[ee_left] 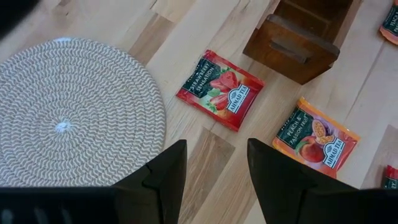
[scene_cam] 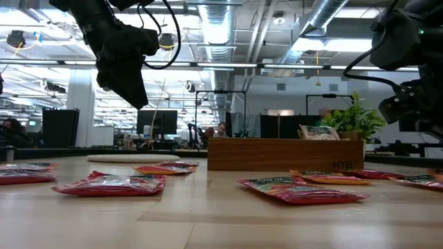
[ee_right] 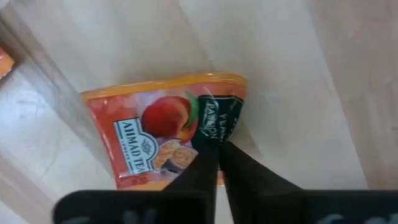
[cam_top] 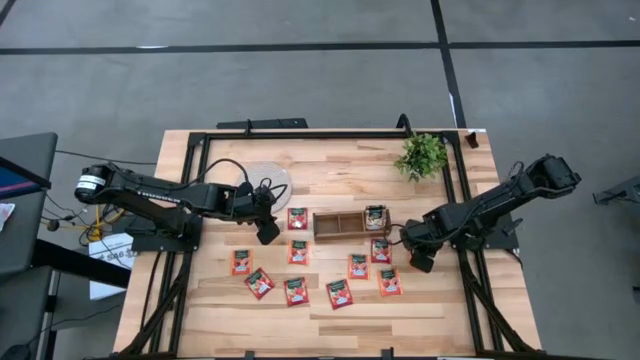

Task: Pick & Place Tea
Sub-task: Put the orange tea bag into the middle section of the wooden organizer

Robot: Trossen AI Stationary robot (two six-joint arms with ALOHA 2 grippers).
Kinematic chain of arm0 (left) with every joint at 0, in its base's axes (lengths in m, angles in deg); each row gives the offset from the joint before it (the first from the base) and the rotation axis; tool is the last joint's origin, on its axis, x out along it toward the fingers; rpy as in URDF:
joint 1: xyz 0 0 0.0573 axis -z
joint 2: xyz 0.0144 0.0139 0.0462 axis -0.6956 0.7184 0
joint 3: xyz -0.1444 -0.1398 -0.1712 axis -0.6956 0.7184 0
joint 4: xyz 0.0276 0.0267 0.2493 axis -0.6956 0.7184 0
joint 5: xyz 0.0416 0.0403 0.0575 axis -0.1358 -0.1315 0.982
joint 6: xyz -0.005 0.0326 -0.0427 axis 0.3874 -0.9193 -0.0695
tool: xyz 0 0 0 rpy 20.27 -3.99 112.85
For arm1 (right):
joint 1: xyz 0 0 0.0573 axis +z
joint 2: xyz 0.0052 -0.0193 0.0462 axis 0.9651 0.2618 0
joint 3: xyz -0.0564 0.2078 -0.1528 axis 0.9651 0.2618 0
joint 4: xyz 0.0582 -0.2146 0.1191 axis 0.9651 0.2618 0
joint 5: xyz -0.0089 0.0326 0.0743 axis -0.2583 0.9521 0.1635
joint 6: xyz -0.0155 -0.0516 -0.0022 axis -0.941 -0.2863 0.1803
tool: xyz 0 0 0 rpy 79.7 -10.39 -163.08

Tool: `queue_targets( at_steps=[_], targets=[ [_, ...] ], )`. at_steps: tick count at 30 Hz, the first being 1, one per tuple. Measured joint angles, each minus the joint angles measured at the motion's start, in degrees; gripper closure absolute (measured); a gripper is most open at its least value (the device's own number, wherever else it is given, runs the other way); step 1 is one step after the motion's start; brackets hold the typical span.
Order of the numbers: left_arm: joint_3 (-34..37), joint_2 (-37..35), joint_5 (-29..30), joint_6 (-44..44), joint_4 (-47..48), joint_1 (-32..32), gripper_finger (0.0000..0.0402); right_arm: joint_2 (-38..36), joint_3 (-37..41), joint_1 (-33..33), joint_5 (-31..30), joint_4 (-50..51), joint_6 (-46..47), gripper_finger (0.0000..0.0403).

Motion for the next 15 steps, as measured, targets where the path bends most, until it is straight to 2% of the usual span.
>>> queue_targets(
  at_steps=[10,15],
  targets=[
    [0.0,0.0,-0.2,-0.1,-1.6,0.0,0.0241,-1.8,0.1,0.1,1.3,2.3,1.2,0.0401],
    [0.0,0.0,-5.0,-0.2,-4.6,0.0,0.0241,-1.8,-2.6,0.1,0.8,4.8,0.2,0.0402]
  ],
)
